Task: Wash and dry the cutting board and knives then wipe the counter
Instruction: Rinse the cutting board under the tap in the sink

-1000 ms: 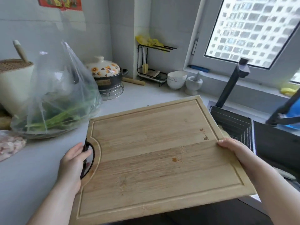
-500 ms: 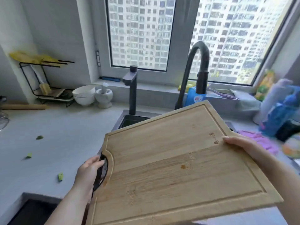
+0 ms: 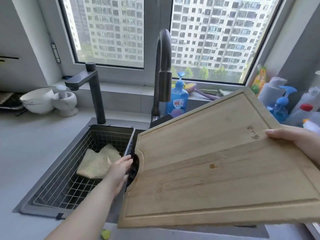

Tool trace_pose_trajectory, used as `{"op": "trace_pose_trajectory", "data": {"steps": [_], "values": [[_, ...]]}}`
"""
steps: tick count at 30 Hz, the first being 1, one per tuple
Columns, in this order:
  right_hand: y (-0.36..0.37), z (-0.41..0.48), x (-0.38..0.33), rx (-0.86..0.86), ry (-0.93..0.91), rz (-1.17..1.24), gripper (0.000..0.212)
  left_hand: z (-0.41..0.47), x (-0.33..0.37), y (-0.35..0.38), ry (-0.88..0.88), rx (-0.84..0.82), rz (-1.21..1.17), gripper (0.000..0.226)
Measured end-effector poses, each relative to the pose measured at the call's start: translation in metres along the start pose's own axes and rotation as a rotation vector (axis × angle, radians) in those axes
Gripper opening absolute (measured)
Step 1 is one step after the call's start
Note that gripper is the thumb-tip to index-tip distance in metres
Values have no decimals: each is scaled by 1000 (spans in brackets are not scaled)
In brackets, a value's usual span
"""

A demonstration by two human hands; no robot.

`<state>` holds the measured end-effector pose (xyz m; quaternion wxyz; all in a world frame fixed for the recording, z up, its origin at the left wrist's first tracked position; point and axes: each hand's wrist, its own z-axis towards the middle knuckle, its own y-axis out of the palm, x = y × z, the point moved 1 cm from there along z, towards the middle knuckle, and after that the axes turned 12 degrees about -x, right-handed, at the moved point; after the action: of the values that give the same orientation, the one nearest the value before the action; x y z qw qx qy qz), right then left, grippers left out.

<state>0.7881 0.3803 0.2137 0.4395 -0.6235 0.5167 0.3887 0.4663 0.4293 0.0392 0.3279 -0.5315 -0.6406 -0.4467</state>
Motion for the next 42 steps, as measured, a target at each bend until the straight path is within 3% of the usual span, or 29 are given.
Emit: {"op": "trace_pose_trajectory", "data": {"steps": [2,8,11,15,18,31,36,42], "values": [[-14,0,7,39,-1,-77,26,10,-1,4,21,23,114,39],[-18,24,3,105,60,-174,7,27,-12,-9,127,171,795,40],[-3,32,9,86,36,-67,12,36,-22,-21,139,140,1014,45],[20,53,27,92,70,-32,14,46,-35,-34,-5,54,1332,55],[37,74,41,84,107,-25,16,49,-39,-39,-17,36,1469,58],[96,158,107,-46,186,98,13,60,-51,-51,100,48,1460,56],[118,172,128,-94,221,111,21,64,-54,-52,115,67,1485,54],[130,183,148,-145,254,102,33,67,-56,-54,117,63,1467,72]]}}
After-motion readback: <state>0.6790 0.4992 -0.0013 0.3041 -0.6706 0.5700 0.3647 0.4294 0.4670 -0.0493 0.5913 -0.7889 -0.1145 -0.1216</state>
